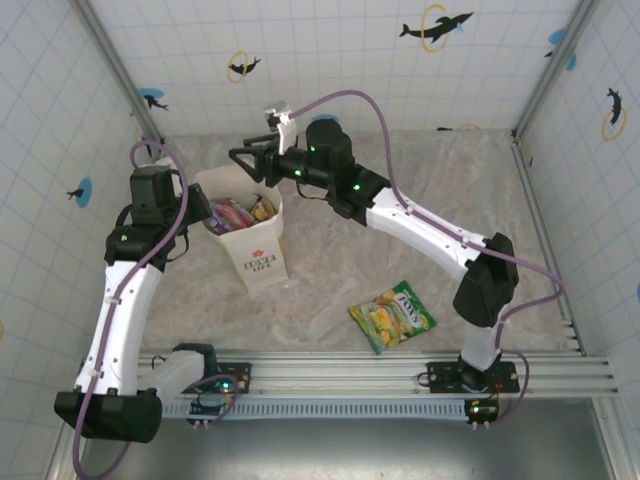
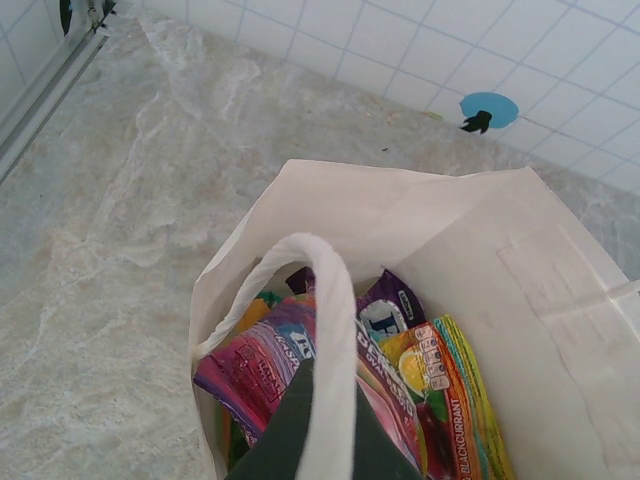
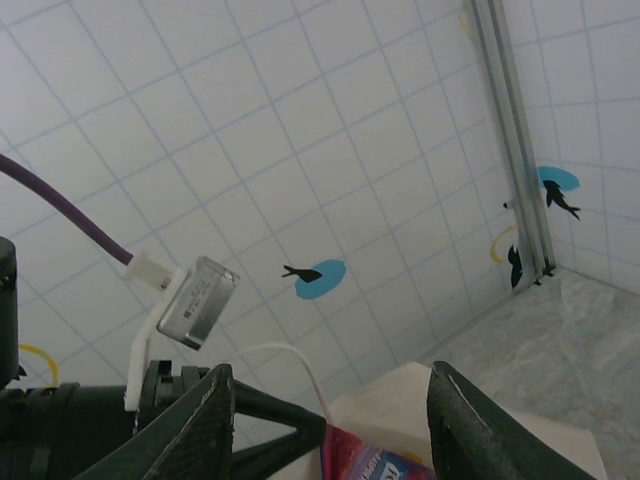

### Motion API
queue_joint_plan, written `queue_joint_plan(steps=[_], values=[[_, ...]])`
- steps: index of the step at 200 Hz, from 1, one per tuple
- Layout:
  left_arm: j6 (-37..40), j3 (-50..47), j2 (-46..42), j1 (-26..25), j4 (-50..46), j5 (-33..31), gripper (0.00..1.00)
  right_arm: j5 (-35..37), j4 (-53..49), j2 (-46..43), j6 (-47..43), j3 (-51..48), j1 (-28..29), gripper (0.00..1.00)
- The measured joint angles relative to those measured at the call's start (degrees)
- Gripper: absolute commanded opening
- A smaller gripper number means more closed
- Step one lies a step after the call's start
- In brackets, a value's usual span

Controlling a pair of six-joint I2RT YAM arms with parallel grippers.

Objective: Place the snacks into the paper bag

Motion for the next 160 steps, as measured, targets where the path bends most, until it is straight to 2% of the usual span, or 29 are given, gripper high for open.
queue_joint_plan(steps=[55,87,118,160], values=[[0.0,1.3,0.0,0.0,-0.8,0.0,0.0,4.0,-1.0,-9.6,-1.2,-13.4,-0.4,0.54],[0.9,3.5,0.0,0.0,-1.2,0.0,0.0,8.0,-0.7,-19.4,-0.7,-24.8,-1.9,0.55],[1.6,3.8,0.0,0.0,-1.3,0.2,0.0,11.7,-1.4,-30.0,4.0,-38.3,-5.6,0.55],[2.4,3.8,0.5,0.0,-1.3,0.5,0.0,16.7,-15.0,-38.7,13.2,-50.5,-10.9,0.6]])
